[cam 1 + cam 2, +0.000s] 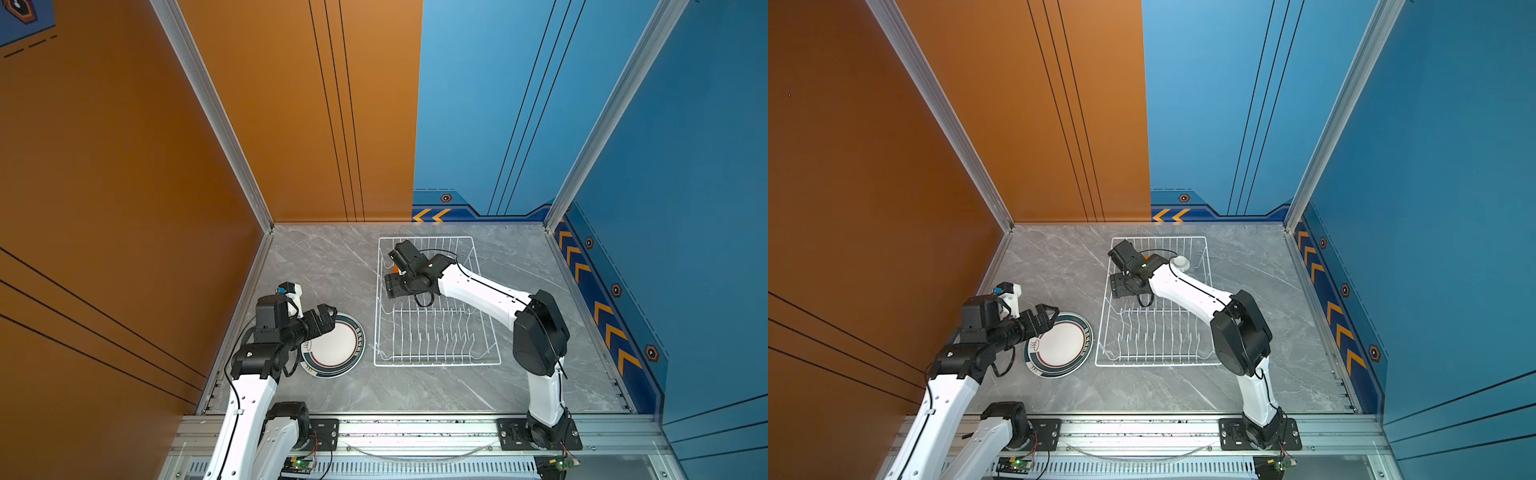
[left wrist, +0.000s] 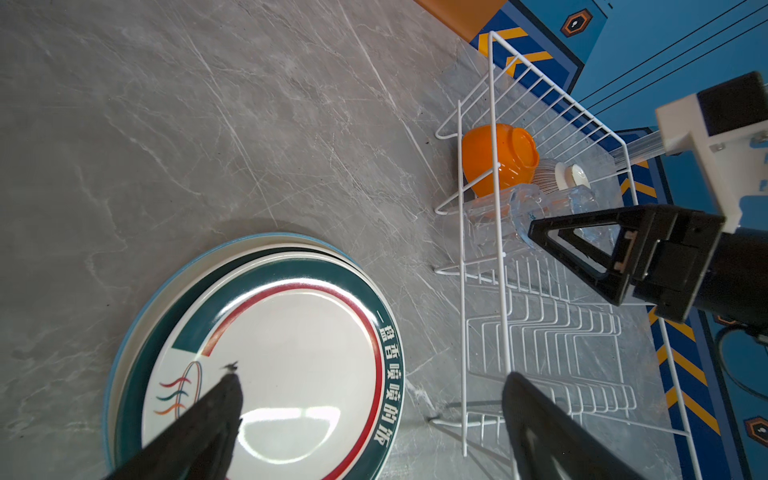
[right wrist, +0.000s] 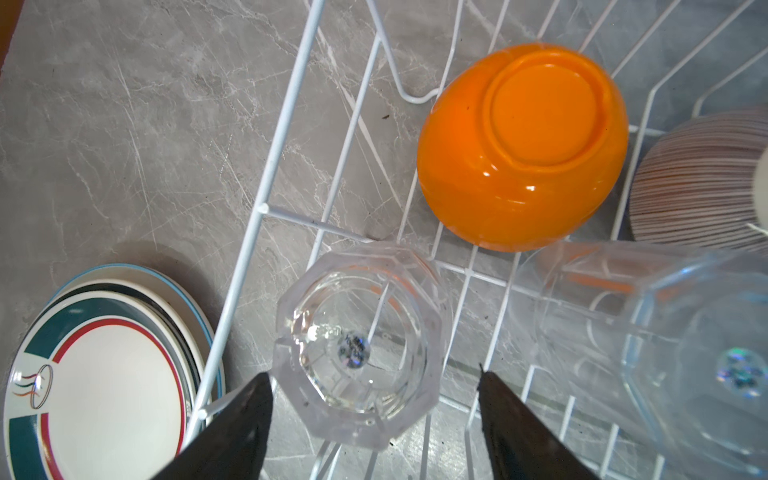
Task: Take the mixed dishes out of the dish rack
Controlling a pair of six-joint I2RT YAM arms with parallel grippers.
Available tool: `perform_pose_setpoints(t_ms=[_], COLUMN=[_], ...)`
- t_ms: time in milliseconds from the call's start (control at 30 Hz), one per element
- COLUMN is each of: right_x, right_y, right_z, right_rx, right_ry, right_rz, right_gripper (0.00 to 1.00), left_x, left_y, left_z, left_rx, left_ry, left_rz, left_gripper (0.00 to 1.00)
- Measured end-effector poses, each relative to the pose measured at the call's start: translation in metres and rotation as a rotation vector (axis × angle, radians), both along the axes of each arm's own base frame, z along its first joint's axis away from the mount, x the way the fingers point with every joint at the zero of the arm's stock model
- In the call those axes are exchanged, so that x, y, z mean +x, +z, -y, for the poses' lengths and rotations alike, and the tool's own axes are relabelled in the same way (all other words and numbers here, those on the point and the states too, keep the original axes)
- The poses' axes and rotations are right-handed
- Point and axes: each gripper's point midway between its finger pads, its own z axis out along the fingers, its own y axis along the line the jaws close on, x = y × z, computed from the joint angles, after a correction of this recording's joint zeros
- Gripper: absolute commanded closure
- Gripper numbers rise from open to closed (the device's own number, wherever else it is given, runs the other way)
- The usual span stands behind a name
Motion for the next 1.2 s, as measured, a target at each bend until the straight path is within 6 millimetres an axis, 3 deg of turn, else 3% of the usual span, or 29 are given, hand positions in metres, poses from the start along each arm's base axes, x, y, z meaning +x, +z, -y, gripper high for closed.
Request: perform_pose_setpoints(t_ms=[600, 1200], right_x=[0.016, 0.019], right_y=[-0.018, -0.017], right_z=[-0.008, -0.007], right_rx=[-0.064, -0.110], right_ry=[0.004, 0.010], right_rz=[0.024, 0.058], right_gripper=[0.26, 0.30], left_x=[0.002, 0.004], left_y=[-0.004, -0.008], left_z=[-0.005, -0.013], left_rx=[0.003, -0.001], left_ry=[0.022, 0.058], left_rz=[-0.019, -0.035], left_gripper=[0.02, 0.02])
